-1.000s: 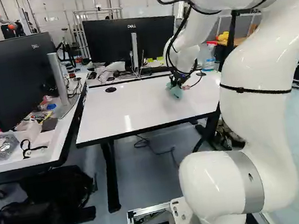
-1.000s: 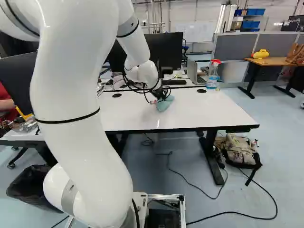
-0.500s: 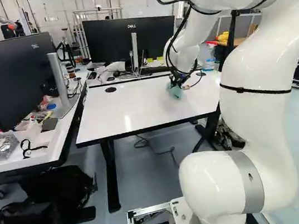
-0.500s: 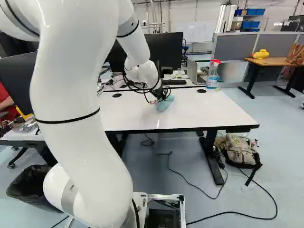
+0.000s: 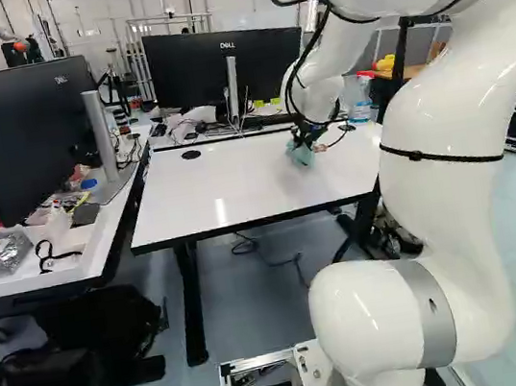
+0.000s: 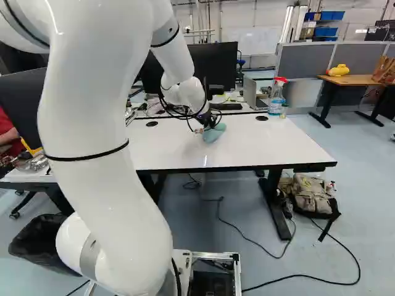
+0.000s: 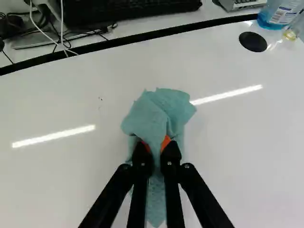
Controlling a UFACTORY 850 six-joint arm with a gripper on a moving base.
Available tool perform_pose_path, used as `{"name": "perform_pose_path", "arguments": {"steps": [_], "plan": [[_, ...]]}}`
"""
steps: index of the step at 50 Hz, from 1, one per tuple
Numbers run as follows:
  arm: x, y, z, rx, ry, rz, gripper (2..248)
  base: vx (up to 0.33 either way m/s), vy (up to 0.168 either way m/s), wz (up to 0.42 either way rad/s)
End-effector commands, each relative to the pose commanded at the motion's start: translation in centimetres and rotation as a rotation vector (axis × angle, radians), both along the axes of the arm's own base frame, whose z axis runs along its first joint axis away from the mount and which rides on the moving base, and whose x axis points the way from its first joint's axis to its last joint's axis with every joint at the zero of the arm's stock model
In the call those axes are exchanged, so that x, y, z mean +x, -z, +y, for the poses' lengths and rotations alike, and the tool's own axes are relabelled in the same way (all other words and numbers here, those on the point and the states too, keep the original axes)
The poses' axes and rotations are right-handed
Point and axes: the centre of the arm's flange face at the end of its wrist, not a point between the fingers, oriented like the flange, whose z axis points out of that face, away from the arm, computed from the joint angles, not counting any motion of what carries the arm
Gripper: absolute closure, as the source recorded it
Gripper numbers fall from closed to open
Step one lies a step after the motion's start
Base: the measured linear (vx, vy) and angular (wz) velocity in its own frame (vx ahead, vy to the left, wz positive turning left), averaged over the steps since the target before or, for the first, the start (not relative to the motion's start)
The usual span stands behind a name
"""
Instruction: Clean the table with the green towel
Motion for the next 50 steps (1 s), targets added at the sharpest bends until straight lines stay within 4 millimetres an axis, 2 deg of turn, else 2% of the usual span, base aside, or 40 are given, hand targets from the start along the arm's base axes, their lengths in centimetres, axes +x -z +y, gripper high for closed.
{"name": "perform_pose_path", "arguments": {"steps": [13, 34, 50], "plan": [[1.8, -1.5, 1.4, -0.007, -0.030, -0.035, 211, 0.000, 0.000, 0.000], [5.5, -1.3, 3.4, -0.009, -0.075, -0.051, 211, 0.000, 0.000, 0.000], [7.5, -1.2, 5.7, -0.009, -0.115, -0.060, 211, 0.000, 0.000, 0.000]]}}
